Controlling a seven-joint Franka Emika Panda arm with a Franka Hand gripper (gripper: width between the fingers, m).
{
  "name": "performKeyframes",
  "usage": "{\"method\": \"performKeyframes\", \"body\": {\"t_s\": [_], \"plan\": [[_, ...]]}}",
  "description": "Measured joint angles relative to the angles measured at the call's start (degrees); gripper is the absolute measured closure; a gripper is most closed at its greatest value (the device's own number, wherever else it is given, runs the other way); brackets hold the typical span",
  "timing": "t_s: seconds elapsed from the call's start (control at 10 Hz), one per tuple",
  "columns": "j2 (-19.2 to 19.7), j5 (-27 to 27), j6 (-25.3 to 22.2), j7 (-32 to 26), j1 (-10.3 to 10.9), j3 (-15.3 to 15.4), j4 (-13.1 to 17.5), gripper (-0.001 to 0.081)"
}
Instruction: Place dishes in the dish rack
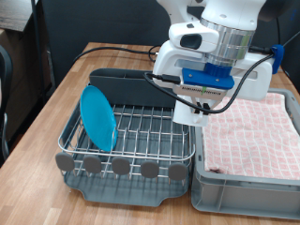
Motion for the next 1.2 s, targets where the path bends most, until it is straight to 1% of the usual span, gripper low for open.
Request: {"method": "performKeyframes", "body": {"t_s": [0.2, 0.5, 0.7, 0.9, 1.1, 1.2], "plan": [[2.71, 0.68, -1.00, -1.07, -0.62, 0.00, 3.09, 0.0735], [7.63, 2.75, -1.01, -3.53, -1.96, 0.11, 7.49, 0.0735], [11.07, 3.59, -2.02, -3.71, -2.49, 0.11, 10.74, 0.0735], [14.14, 5.72, -3.01, -3.88, -2.97, 0.32, 13.76, 0.0735], [16.57, 8.60, -3.62, -4.72, -3.93, 1.18, 16.10, 0.0735], [17.46, 9.21, -3.66, -5.14, -4.26, 1.37, 16.87, 0.0735]]}}
